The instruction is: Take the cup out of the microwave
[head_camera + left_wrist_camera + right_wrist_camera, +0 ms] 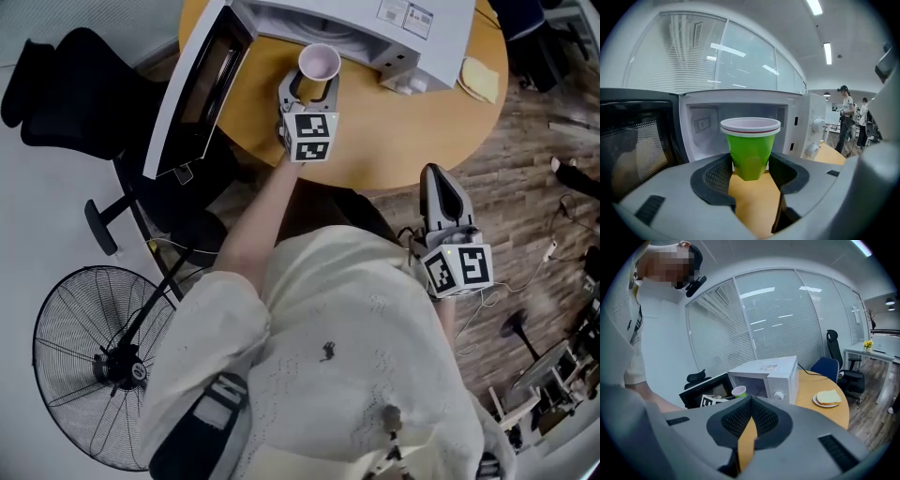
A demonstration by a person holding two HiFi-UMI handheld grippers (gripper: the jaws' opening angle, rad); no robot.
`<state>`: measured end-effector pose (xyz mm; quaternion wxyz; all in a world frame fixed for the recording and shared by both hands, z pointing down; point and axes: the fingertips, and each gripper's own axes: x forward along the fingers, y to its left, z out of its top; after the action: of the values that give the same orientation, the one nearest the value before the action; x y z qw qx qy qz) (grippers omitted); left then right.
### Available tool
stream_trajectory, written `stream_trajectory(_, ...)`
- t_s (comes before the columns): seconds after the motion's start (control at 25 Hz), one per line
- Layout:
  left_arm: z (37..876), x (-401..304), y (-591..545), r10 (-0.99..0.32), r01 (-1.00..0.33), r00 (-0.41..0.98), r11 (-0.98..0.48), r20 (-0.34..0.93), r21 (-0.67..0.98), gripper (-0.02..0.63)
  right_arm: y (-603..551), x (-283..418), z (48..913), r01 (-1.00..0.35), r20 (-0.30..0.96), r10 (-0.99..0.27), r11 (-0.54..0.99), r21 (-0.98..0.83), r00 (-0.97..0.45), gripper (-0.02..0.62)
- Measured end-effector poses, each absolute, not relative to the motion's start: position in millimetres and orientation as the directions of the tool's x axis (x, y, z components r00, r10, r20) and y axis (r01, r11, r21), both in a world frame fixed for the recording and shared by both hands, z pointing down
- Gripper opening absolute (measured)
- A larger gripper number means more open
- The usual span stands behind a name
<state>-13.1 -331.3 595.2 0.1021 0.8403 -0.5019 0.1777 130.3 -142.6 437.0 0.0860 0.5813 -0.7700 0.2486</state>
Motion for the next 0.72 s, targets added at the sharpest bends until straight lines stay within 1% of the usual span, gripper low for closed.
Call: stream_trajectory(0.72,573.4,-14.3,-220.3,-0.806,-0.878,0.431,-0.478,0.406,-0.016,0.265,-110.3,126.5,437.2,-0.886,0.379,-0.806,0.37,-0.279,-0.455,0.008)
